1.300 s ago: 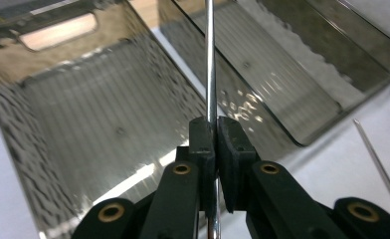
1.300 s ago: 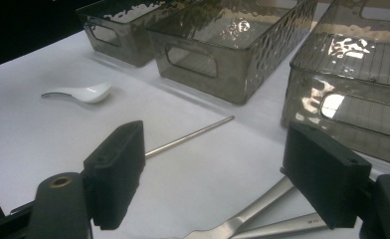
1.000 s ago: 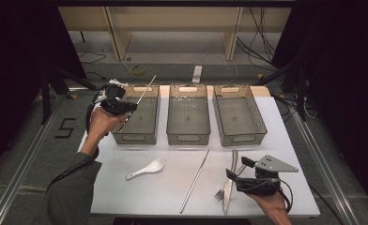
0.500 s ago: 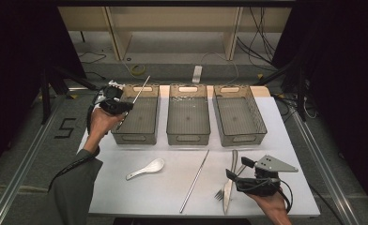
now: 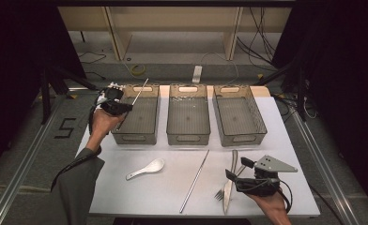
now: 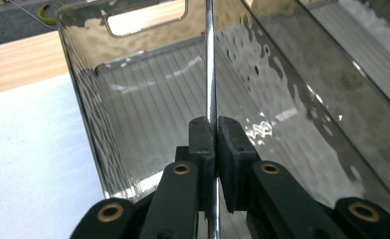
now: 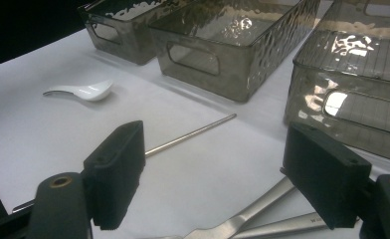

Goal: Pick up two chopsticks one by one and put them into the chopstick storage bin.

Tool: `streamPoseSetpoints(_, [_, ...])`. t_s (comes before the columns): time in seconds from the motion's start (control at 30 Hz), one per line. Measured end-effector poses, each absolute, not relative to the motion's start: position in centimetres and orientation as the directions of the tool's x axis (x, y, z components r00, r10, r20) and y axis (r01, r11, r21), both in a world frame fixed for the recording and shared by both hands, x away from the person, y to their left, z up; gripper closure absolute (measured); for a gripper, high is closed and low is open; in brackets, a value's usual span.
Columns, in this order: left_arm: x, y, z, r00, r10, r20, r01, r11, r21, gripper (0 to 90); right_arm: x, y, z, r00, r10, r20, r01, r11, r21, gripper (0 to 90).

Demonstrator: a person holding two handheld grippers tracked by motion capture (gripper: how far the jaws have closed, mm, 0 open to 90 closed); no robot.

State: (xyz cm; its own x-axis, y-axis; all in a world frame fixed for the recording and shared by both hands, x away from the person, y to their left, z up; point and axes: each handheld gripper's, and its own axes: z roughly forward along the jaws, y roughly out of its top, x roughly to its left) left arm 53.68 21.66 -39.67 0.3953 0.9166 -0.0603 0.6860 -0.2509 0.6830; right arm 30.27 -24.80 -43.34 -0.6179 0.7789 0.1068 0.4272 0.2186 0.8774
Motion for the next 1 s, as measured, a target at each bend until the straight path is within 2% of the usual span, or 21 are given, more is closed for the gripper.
streamPoseSetpoints(0.1, [53.7, 21.6, -39.9, 0.387, 0.919, -0.073, 0.681, -0.231, 0.695, 82.8, 30.3, -24.8, -43.4, -0.616, 0.78, 0.109, 0.431, 0.218, 0.876, 25.5])
streamPoseSetpoints(0.27, [53.0, 21.6, -39.3, 0.395, 0.913, -0.1, 0.672, -0.214, 0.709, 60.8, 30.3, -24.9, -43.4, -0.615, 0.781, 0.11, 0.43, 0.214, 0.877, 25.5])
streamPoseSetpoints(0.5, [49.7, 20.0, -38.2, 0.455, 0.878, -0.149, 0.665, -0.224, 0.713, 38.0, 30.3, -24.8, -43.4, -0.616, 0.781, 0.108, 0.432, 0.22, 0.875, 25.5])
streamPoseSetpoints(0.63, [47.4, 18.9, -37.7, 0.49, 0.85, -0.192, 0.658, -0.217, 0.721, 32.3, 30.3, -24.9, -43.4, -0.613, 0.783, 0.11, 0.433, 0.216, 0.875, 25.5])
streamPoseSetpoints(0.8, [45.5, 17.1, -37.3, 0.538, 0.824, -0.179, 0.646, -0.266, 0.716, 27.6, 30.2, -24.8, -43.3, -0.616, 0.78, 0.105, 0.429, 0.222, 0.876, 25.5])
streamPoseSetpoints(0.9, [44.3, 15.9, -38.0, 0.566, 0.813, -0.134, 0.638, -0.329, 0.696, 23.6, 30.2, -24.8, -43.2, -0.614, 0.783, 0.103, 0.429, 0.22, 0.876, 25.4])
streamPoseSetpoints(1.0, [43.6, 15.4, -38.5, 0.576, 0.805, -0.14, 0.639, -0.337, 0.691, 21.4, 30.2, -24.9, -43.2, -0.615, 0.782, 0.102, 0.426, 0.22, 0.877, 25.3])
